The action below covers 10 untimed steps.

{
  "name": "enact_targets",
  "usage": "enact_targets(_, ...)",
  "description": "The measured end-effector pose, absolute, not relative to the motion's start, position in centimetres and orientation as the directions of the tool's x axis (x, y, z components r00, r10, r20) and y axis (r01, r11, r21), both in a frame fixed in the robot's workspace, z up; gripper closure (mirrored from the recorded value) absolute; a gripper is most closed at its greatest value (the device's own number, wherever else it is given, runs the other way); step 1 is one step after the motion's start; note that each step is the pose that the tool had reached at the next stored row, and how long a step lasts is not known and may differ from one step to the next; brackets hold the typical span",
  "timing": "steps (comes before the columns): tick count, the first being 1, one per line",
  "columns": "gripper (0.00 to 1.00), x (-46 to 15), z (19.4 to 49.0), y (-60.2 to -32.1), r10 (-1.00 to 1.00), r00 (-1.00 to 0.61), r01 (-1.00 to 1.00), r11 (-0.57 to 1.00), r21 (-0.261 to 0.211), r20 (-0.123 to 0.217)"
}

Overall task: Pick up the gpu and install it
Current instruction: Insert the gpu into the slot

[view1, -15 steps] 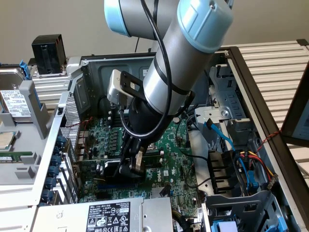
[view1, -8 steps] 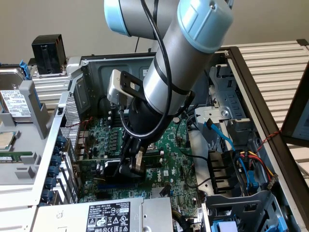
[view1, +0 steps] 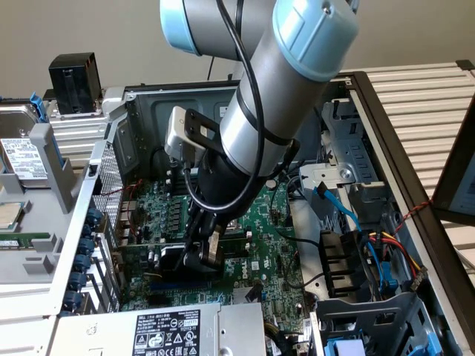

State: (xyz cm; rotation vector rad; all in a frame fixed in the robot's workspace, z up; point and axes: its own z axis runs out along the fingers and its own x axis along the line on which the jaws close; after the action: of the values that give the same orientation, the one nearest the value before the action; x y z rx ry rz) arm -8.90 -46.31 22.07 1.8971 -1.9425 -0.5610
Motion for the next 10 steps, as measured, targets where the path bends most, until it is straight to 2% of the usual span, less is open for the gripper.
enact_targets(10,0.73,-8.9,22.12,-46.32,-1.0,-0.025,-0.856,0.014,0.517,-0.015)
